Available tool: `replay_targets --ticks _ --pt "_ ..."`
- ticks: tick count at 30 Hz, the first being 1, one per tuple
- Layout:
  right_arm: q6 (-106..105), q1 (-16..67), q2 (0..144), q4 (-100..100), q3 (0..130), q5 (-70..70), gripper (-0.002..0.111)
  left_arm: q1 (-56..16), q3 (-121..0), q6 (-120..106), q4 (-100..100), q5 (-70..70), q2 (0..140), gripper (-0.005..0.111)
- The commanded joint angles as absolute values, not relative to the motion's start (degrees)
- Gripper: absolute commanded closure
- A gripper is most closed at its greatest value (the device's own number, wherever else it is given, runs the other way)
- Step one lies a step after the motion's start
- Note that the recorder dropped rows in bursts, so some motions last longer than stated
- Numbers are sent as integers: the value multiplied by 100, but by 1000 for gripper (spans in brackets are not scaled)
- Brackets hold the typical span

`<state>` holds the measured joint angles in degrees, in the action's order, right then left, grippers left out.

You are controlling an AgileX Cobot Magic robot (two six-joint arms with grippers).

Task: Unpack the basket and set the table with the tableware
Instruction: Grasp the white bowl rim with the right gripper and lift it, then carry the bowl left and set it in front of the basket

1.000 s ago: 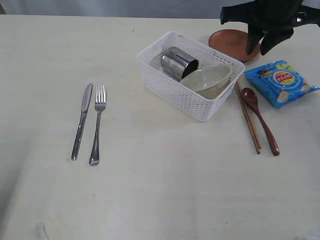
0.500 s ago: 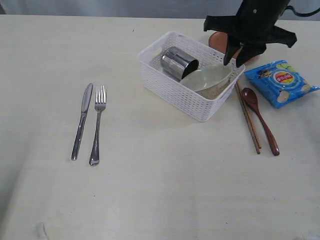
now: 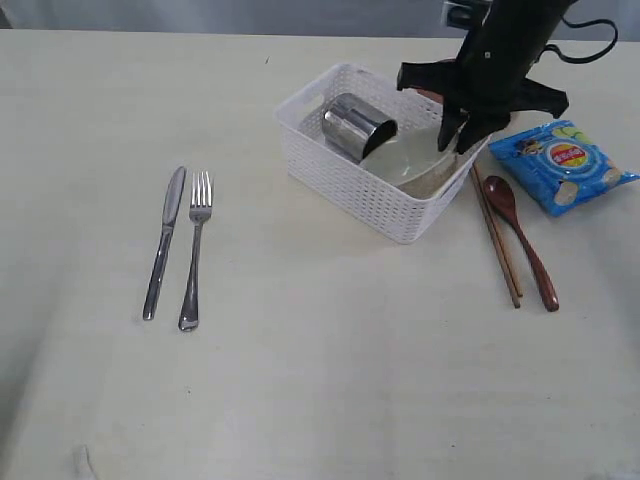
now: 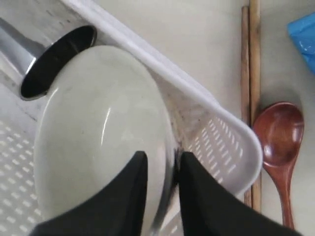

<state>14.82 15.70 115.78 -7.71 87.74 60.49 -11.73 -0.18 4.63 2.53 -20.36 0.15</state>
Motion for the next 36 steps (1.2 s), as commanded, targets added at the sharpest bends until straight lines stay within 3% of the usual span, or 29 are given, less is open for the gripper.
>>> replay_targets --ticks 1,20,27,36 --pt "1215 1545 11394 -753 9002 5995 108 -1201 0 487 301 -1975 0 107" --pt "77 1869 10068 -1345 9742 6996 109 -1201 0 487 301 -1975 0 107" --pt "-509 3192 10016 -1525 7679 5841 109 -1201 0 487 301 -1975 0 107" --pt "-1577 3344 10027 -3097 6193 4078 109 -1201 0 487 301 -1975 0 107"
